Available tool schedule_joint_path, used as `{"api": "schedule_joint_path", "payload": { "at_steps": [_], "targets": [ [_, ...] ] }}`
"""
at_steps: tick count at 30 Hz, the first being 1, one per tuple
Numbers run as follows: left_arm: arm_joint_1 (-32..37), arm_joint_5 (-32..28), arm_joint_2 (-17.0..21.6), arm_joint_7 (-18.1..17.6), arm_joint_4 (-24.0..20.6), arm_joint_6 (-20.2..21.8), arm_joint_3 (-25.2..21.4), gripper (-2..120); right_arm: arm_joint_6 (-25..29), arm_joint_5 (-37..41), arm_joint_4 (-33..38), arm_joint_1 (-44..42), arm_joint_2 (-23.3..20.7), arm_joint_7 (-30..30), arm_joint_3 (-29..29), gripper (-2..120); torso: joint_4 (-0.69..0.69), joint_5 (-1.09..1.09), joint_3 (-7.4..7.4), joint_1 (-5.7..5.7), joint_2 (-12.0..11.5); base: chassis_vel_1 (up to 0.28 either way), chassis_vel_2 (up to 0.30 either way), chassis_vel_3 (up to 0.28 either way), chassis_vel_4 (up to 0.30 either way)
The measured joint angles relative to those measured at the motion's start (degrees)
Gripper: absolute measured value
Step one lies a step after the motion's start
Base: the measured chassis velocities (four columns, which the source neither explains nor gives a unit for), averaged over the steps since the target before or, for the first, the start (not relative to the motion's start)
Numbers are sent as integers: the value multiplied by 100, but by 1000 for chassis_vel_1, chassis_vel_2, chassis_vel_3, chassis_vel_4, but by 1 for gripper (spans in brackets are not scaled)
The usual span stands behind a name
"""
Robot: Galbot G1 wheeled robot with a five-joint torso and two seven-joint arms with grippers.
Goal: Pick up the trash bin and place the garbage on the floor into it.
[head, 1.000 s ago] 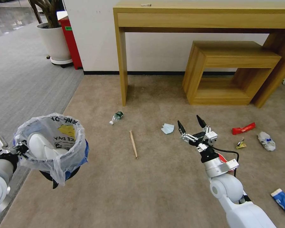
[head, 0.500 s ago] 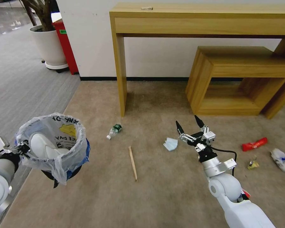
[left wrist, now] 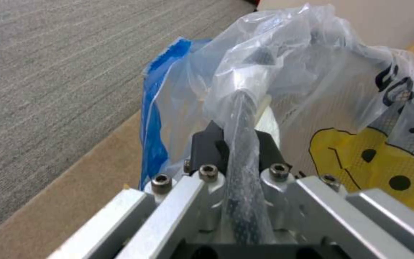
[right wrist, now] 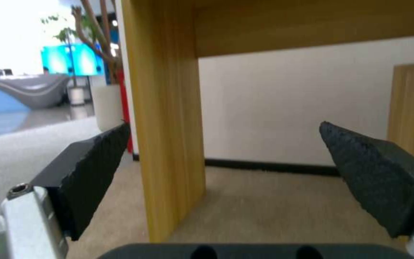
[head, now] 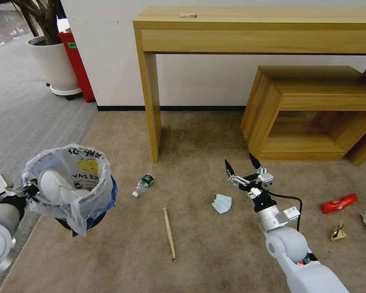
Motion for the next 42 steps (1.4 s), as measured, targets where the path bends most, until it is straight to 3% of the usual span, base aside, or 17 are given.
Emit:
{"api": "schedule_joint_path", "payload": {
  "at_steps": [6, 9, 10, 13, 14, 22, 33, 42],
  "targets": [
    [28, 8, -12, 4, -47, -4, 1, 2, -601, -315, 51, 10, -54, 266, -124, 100, -1, 0, 2, 0, 0, 0, 0, 0, 0],
    [48, 39, -30, 5, -79, -6, 17, 2, -1383, -364, 104, 70, -140, 412, -322, 100, -1, 1, 2, 0, 0, 0, 0, 0, 0],
    [48, 39, -30, 5, -79, -6, 17, 2, -1383, -364, 104, 70, -140, 412, -322, 100, -1, 1, 2, 0, 0, 0, 0, 0, 0],
    [48, 98, -59, 4, -122, -8, 69, 2, -2359, -342, 131, 212, -231, 640, -724, 100, -1, 1, 2, 0, 0, 0, 0, 0, 0],
    [48, 98, -59, 4, -122, -8, 69, 2, -2359, -342, 131, 212, -231, 640, -724, 100, -1, 1, 2, 0, 0, 0, 0, 0, 0],
    [37, 134, -103, -30, -205, -9, 89, 2, -3872, 218, 26, 788, -248, 1354, -1848, 100, -1, 0, 2, 0, 0, 0, 0, 0, 0],
    [50, 132, -131, -36, -222, 0, 37, 2, -4223, 793, -611, 1513, 244, 1739, -3245, 100, 0, 0, 2, 0, 0, 0, 0, 0, 0],
    [-35, 161, -132, -27, -100, 1, 100, 2, -4176, 1302, -1578, 1850, 1079, 2062, -3643, 100, 0, 0, 2, 1, 0, 0, 0, 0, 0]
  ]
}}
